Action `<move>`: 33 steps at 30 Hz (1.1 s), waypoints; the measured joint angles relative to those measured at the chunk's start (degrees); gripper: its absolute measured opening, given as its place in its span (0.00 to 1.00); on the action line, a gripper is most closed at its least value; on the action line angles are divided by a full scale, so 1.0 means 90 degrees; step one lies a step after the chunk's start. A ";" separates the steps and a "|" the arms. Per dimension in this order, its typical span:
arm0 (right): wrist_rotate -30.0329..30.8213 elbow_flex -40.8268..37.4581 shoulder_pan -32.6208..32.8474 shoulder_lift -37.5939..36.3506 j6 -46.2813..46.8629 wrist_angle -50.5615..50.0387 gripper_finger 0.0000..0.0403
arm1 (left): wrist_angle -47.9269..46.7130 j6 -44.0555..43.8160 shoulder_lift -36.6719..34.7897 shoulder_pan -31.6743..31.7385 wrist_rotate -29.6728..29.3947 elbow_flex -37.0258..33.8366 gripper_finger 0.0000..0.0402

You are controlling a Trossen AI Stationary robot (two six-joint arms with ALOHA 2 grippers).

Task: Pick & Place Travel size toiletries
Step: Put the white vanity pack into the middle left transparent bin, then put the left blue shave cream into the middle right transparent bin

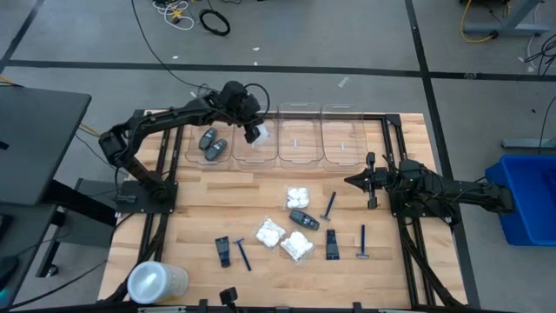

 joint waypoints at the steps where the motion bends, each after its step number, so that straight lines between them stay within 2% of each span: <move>1: 0.0001 0.0000 -0.0002 0.0000 0.0000 0.0000 0.03 | -0.0029 0.0029 0.0000 0.0000 -0.0006 0.0000 0.10; 11: -0.0001 0.0000 -0.0001 0.0000 0.0000 0.0000 0.03 | -0.0418 -0.0088 0.0000 -0.0012 -0.0026 0.0000 0.21; 23: -0.0001 -0.0001 -0.0001 0.0000 0.0000 0.0000 0.03 | -0.0441 -0.0099 -0.0028 -0.0313 -0.0511 0.0000 0.29; 33: 0.0001 0.0000 -0.0001 0.0000 0.0000 -0.0001 0.03 | -0.0515 -0.0275 -0.0746 -0.0865 -0.0525 0.0000 0.34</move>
